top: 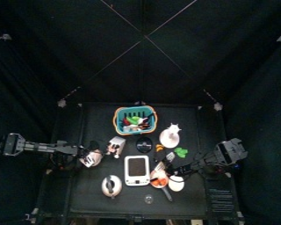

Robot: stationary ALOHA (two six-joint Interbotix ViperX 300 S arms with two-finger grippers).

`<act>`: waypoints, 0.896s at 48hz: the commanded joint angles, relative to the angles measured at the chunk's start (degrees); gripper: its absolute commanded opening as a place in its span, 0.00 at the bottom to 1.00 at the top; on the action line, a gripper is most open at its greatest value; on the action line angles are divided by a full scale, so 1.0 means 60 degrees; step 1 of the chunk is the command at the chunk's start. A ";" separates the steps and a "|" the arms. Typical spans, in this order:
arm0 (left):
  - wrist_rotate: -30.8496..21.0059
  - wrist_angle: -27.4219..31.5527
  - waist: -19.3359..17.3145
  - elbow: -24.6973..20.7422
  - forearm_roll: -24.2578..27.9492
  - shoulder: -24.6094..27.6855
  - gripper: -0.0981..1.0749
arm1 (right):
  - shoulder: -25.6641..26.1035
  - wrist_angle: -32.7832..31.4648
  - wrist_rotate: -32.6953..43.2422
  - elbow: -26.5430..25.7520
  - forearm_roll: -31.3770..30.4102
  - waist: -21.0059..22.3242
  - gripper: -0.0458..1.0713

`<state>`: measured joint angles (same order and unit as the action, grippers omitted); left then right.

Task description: Grab carrot top

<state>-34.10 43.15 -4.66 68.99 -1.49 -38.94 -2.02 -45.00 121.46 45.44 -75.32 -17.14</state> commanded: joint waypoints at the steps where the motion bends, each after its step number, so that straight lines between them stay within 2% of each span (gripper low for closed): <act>1: -0.0015 0.0176 0.0029 -0.0396 0.0029 -0.0425 0.70 | 0.0132 -0.0029 -0.0015 -0.0161 -0.0059 0.0029 0.71; 8: 0.0000 0.0322 0.0132 -0.0630 0.0059 -0.1436 0.70 | 0.0132 -0.0044 -0.0015 -0.0161 -0.0059 0.0029 0.71; 11: 0.0015 0.0322 0.0205 -0.0688 0.0073 -0.1597 0.70 | 0.0132 -0.0044 -0.0015 -0.0161 -0.0161 0.0044 0.71; 18: 0.0703 0.0220 0.0659 -0.1157 0.0029 -0.1626 0.70 | 0.0352 -0.0073 -0.0029 -0.0146 -0.0439 0.0029 0.71; 21: 0.1201 0.0029 0.0908 -0.1362 -0.0337 -0.1626 0.70 | 0.0615 -0.0103 -0.0029 -0.0059 -0.0630 -0.0029 0.71; 29: 0.2256 -0.0776 0.0981 -0.1641 -0.1011 -0.1567 0.70 | 0.1040 -0.0103 -0.0044 0.0249 -0.0732 -0.0044 0.71; 33: 0.2681 -0.1274 0.0981 -0.1670 -0.1230 -0.1289 0.69 | 0.1626 0.0000 -0.0029 0.0645 -0.0601 -0.0044 0.71; 38: 0.2988 -0.1919 0.0996 -0.1860 -0.1406 -0.0571 0.69 | 0.2373 0.0513 -0.0044 0.1143 0.0264 -0.0161 0.71; 43: 0.3237 -0.1978 0.0996 -0.2212 -0.1436 0.0059 0.69 | 0.3428 0.1582 -0.0044 0.1538 0.2417 -0.0981 0.71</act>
<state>-15.12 31.82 1.14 57.74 -10.02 -39.64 15.73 -37.88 121.29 54.58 -65.92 -20.57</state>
